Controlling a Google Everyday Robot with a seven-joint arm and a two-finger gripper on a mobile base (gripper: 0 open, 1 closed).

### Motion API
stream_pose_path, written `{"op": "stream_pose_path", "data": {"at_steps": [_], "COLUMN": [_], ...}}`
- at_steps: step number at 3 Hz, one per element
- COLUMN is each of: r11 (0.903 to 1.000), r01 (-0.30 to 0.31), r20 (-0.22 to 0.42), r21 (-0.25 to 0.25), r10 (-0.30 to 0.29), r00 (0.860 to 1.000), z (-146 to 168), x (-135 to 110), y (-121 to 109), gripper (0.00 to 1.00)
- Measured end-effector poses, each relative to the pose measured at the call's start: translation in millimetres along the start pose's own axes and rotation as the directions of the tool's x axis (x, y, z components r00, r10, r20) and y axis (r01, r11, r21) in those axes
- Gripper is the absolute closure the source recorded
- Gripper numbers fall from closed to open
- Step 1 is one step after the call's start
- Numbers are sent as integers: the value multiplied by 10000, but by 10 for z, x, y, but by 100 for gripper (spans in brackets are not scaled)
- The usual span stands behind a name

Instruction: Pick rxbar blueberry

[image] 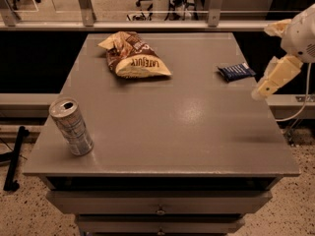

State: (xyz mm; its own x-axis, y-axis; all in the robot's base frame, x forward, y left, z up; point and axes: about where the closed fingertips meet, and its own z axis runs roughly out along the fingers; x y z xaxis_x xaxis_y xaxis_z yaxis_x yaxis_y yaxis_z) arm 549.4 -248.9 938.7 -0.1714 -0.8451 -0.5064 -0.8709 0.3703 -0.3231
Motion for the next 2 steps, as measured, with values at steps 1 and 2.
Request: {"op": "stream_pose_path", "data": {"at_steps": [1,2], "r11": [9971,9886], "r01": [-715,-1402], "r20": [872,1338], "r21": [260,549], "r10": [689,1318], "r00": [9938,9822], "z": [238,517], "x": [81,226], "y": [-378,-656], "gripper": [0,0]}}
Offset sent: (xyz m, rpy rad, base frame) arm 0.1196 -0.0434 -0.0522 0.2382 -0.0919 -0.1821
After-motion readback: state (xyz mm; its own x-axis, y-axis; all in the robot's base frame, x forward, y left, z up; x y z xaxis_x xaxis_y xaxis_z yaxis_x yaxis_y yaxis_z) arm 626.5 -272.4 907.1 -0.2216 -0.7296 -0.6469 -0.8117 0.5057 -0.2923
